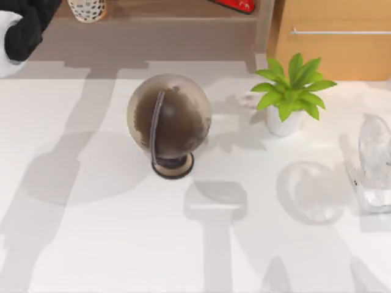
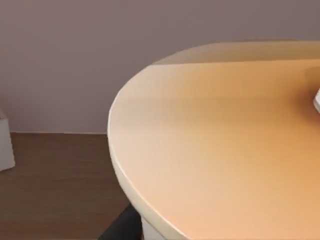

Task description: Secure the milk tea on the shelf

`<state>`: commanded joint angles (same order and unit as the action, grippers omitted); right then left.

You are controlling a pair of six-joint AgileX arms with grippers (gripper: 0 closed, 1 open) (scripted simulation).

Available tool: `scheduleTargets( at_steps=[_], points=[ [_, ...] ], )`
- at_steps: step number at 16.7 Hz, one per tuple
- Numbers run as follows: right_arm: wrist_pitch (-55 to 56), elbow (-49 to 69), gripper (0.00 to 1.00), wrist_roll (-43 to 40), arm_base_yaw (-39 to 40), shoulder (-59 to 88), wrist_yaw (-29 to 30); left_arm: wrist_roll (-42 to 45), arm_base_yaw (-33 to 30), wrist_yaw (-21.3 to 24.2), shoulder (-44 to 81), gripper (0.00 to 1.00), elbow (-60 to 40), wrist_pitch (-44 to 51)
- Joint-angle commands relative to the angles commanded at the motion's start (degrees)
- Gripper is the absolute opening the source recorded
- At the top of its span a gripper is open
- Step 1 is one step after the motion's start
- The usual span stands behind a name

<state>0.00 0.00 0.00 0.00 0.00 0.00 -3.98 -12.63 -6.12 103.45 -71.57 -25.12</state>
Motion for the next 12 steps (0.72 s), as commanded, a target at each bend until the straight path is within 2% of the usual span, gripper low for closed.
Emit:
scheduleTargets(
  at_steps=[3, 7, 12],
  points=[
    [0.0, 0.0, 1.0, 0.0, 0.0, 0.0, 0.0, 0.46, 0.06, -0.34, 3.07, 0.0, -2.97, -1.58],
    [0.0, 0.0, 1.0, 0.0, 0.0, 0.0, 0.0, 3.23, -0.32, -3.7, 8.63, 0.0, -8.08, -5.28],
    [0.0, 0.0, 1.0, 0.0, 0.0, 0.0, 0.0, 4.05, -0.37, -4.73, 10.01, 0.0, -9.07, -6.18]
  ],
)
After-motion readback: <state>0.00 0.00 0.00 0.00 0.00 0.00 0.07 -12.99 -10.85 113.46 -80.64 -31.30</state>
